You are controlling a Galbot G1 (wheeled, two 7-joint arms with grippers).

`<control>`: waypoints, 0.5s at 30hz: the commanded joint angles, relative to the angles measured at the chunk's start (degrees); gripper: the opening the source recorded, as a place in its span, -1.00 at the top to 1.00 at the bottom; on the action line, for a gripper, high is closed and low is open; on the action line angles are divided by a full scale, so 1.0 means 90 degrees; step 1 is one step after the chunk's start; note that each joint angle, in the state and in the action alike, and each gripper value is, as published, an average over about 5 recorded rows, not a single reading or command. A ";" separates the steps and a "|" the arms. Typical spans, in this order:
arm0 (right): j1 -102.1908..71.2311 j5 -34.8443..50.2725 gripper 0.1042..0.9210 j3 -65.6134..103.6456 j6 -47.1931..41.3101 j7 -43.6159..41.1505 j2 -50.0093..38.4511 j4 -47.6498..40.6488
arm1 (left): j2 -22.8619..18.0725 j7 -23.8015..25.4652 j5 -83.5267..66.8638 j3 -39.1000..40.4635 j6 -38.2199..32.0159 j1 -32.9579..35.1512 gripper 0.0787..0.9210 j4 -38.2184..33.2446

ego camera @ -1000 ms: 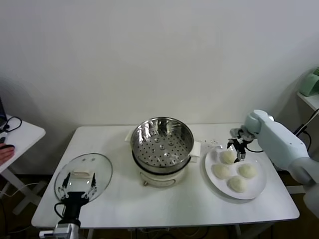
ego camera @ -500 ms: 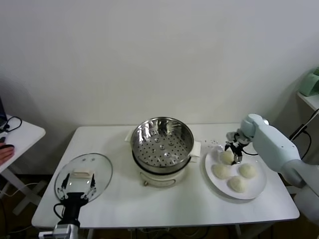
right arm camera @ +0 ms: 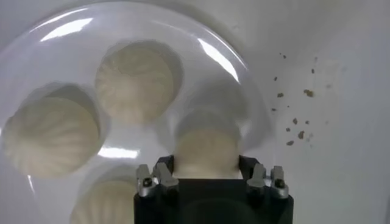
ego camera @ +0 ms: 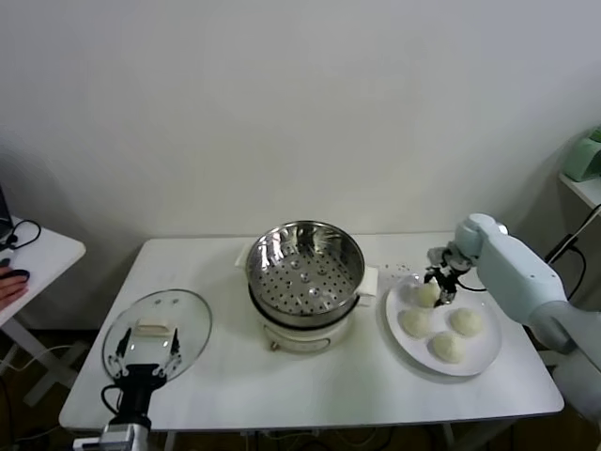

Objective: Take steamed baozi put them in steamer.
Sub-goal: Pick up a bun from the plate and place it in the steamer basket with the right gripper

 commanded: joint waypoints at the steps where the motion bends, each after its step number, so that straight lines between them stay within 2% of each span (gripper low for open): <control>1: 0.0210 0.0104 -0.41 -0.0216 0.0120 -0.0085 -0.0116 0.0487 | -0.0004 -0.0002 0.0007 -0.0001 -0.0001 0.0009 -0.77 -0.0011; 15: 0.2823 0.0806 -0.37 -0.2310 0.1544 -0.0294 -0.0403 0.2452 | -0.0009 -0.0003 0.0019 -0.0024 0.0002 0.0082 -0.77 -0.0062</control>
